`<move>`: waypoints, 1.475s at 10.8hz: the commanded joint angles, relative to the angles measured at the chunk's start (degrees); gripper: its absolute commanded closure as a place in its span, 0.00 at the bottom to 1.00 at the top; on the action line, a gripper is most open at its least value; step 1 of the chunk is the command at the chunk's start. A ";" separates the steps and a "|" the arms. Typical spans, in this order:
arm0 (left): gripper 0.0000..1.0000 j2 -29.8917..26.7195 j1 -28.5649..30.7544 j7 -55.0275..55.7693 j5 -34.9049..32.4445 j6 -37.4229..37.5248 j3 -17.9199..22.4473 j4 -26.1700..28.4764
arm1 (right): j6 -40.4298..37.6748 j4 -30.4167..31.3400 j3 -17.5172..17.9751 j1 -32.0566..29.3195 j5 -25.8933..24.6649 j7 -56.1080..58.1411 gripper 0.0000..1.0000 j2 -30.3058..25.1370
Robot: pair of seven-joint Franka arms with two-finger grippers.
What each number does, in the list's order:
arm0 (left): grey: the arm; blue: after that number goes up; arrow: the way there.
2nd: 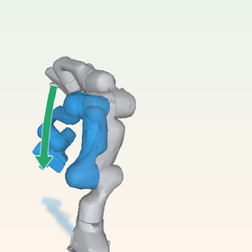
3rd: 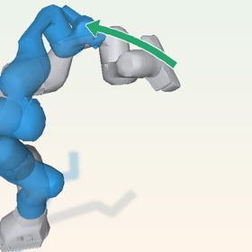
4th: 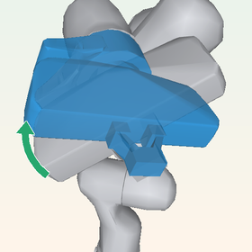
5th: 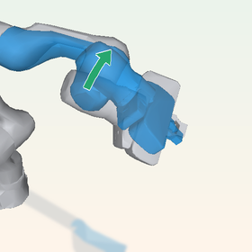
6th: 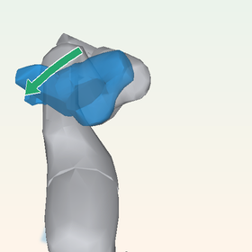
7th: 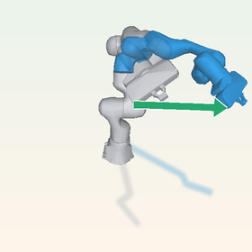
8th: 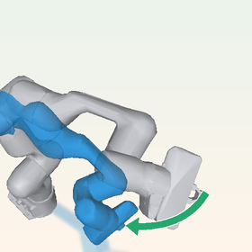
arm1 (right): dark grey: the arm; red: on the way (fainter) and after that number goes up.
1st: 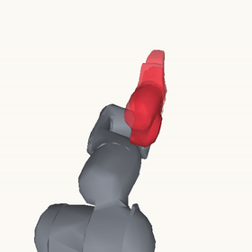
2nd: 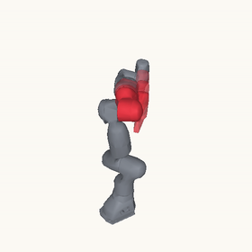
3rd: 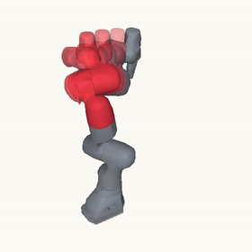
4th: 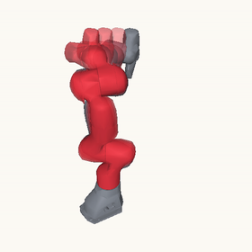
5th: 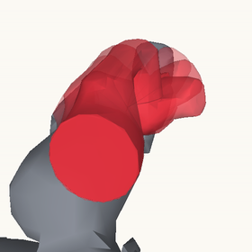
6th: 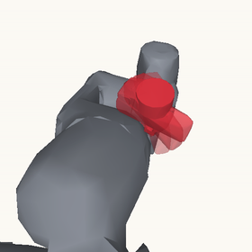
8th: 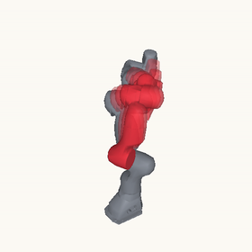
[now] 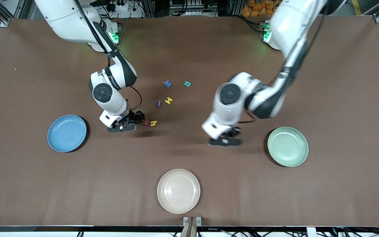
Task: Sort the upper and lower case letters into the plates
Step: 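Drop the pink Q on the green plate while the right gripper grasps the m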
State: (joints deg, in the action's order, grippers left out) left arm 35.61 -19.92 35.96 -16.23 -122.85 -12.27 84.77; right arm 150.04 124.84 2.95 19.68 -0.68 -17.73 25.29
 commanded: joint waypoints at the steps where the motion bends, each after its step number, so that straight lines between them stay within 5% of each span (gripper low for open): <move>1: 1.00 -3.09 8.45 -9.10 -1.18 3.57 -1.18 3.12 | 1.48 1.20 0.04 -0.35 -1.34 -0.73 0.00 0.02; 5: 1.00 -3.36 19.01 -16.80 -1.26 3.59 -0.91 8.20 | 3.33 1.02 -0.05 -0.35 -1.43 -0.64 0.00 1.34; 9: 1.00 -1.26 23.25 -16.89 -1.17 1.13 -0.56 12.35 | 3.24 0.76 -0.93 -0.61 -4.15 -0.38 0.00 1.43; 10: 0.85 -0.81 23.34 -16.89 -1.09 0.51 -0.56 12.27 | 3.24 0.67 -0.93 -0.61 -4.16 -0.38 0.00 1.51; 11: 0.31 -0.72 23.26 -16.89 -0.91 0.33 -0.56 12.09 | 3.32 0.67 -0.93 -0.61 -4.16 -0.38 0.00 1.51; 12: 0.09 -0.89 23.26 -16.80 -0.65 0.24 -0.56 11.91 | 3.33 0.67 -0.93 -0.61 -4.16 -0.47 0.00 1.51; 13: 0.00 -1.33 23.26 -16.80 -0.65 0.16 -0.56 11.74 | 3.33 0.58 -0.93 -0.61 -4.16 -0.64 0.00 1.60; 16: 0.00 -5.62 20.20 -16.10 -0.56 0.77 -1.17 11.74 | 3.41 -0.73 -0.93 -0.52 -4.16 -1.08 0.00 2.91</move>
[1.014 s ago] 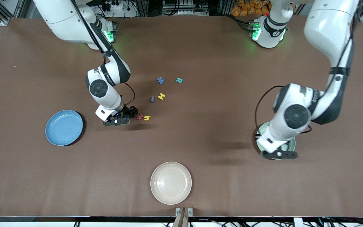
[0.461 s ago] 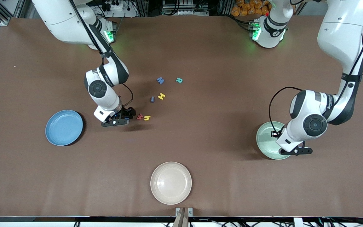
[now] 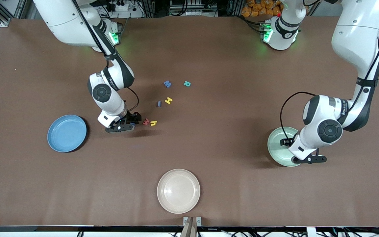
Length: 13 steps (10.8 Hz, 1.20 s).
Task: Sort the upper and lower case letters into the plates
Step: 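Drop the blue m on the blue plate while the left gripper reaches letters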
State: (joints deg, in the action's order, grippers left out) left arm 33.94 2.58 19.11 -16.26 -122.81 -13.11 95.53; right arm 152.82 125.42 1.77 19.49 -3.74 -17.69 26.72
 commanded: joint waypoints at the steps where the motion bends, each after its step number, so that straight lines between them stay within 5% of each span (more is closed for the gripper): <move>1: 0.00 -5.97 -4.32 0.67 -0.44 1.94 -0.69 1.06 | 0.72 -1.32 0.25 -0.33 -1.10 -1.12 0.00 1.50; 3: 0.00 -8.09 -5.92 1.89 0.17 4.76 -5.94 0.97 | 0.81 -1.32 0.25 -0.32 -1.01 -1.12 0.00 1.59; 4: 0.00 -8.97 -7.31 3.47 0.26 4.94 -7.62 0.97 | 0.81 -1.32 0.25 -0.33 -1.10 -1.12 0.26 1.59; 5: 0.00 -9.32 -9.41 6.44 0.26 4.95 -8.85 0.97 | 0.81 -1.32 0.25 -0.41 -1.01 -1.12 0.95 1.41; 11: 0.00 -6.70 -22.69 21.82 0.26 4.86 -14.92 0.97 | -0.15 -1.06 0.34 -4.70 -0.92 -0.25 1.00 -2.96; 13: 0.00 -4.94 -25.34 28.94 0.00 3.29 -17.90 1.41 | -8.02 -1.31 0.25 -7.43 -0.92 1.15 1.00 -7.79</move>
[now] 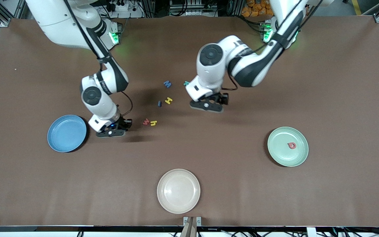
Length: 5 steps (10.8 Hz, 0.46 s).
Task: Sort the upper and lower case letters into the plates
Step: 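Drop the blue m on the blue plate while the left gripper reaches letters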
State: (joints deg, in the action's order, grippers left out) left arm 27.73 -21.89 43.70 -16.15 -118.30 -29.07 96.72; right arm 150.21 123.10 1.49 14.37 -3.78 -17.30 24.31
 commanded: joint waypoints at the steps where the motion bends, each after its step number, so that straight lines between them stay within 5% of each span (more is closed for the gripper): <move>1: 0.00 2.41 -2.44 7.16 -0.28 -3.31 -2.74 0.84 | -7.02 0.91 0.53 -5.90 -0.88 4.86 1.00 -7.06; 5: 0.02 2.86 -5.10 11.84 -1.07 -12.63 -4.14 8.38 | -9.22 -1.10 0.62 -20.75 -0.88 27.69 1.00 -8.22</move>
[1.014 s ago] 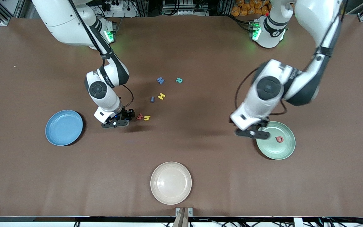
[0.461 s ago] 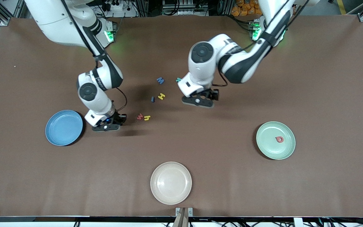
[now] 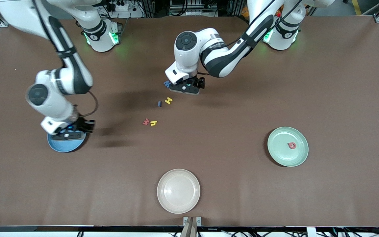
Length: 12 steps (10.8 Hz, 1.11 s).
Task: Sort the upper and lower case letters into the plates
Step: 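Drop the blue m on the blue plate while the left gripper reaches letters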
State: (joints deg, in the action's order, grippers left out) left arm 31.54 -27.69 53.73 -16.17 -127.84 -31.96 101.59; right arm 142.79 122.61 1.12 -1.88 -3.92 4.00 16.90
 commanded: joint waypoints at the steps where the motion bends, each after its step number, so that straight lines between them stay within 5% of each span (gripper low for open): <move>1: 0.02 -1.04 0.79 3.03 -2.36 -6.34 -1.44 6.49 | -5.73 -2.79 0.99 -7.84 -0.65 11.68 1.00 -0.20; 2: 0.03 -0.78 0.62 5.22 -4.81 -9.59 -1.44 8.87 | -6.20 -3.25 1.08 -9.35 -0.47 13.90 0.94 0.06; 3: 0.03 0.00 0.18 7.94 -7.44 -12.14 -1.53 10.63 | -6.21 -3.26 1.08 -9.28 -0.47 14.01 0.65 0.15; 4: 0.03 0.79 -0.26 9.79 -9.04 -13.30 -1.53 11.43 | -6.12 -3.26 1.08 -9.37 -0.39 13.67 0.11 0.24; 5: 0.05 1.50 -0.44 10.25 -10.10 -13.49 -1.53 11.70 | -6.21 -3.34 0.99 -9.63 -0.38 14.01 0.00 0.59; 12: 0.17 7.04 -2.28 16.66 -18.37 -17.62 -1.44 11.44 | -6.21 -3.26 1.08 -8.93 -0.12 13.40 0.00 0.86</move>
State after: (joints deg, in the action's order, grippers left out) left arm 37.44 -30.22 68.31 -32.16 -144.23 -33.21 113.13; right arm 137.18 119.96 1.80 -10.76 -3.93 17.63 17.35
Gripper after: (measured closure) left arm 0.145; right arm 0.000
